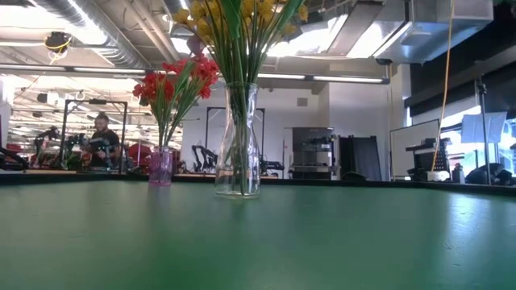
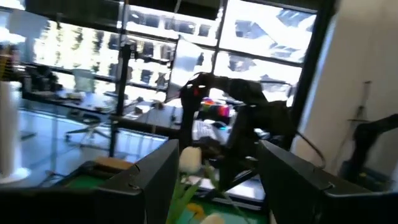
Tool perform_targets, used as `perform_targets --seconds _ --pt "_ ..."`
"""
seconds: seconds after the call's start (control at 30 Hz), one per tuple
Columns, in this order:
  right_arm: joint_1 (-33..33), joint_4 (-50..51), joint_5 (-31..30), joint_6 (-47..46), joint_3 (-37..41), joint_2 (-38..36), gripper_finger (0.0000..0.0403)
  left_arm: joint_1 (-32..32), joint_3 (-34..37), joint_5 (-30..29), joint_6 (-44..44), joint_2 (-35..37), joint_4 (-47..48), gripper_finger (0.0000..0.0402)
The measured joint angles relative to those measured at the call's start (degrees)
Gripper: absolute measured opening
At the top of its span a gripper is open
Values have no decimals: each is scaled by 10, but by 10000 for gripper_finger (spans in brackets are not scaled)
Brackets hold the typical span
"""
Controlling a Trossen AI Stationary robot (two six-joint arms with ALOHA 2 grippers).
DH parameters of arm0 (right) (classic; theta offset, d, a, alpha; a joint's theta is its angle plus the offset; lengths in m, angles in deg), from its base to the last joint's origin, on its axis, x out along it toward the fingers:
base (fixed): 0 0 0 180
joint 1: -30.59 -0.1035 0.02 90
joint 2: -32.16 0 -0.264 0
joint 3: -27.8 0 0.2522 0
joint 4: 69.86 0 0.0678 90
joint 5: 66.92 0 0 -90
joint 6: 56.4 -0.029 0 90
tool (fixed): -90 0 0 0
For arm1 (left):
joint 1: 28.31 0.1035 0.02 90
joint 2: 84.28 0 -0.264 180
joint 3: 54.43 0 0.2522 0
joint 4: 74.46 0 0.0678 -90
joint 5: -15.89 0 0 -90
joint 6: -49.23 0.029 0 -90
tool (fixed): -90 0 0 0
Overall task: Sort flowers into vase by color
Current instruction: Put the red tulip into the violet vase
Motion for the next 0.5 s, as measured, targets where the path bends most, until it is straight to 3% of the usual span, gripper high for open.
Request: perform_targets --seconds 0.2,0.5 --pt "8 4 -4 63 -37 0 0 26 -54 122 -51 -1 38 211" --pt "56 35 -85 182 -141 3 0 77 -215 118 -36 -46 201 211"
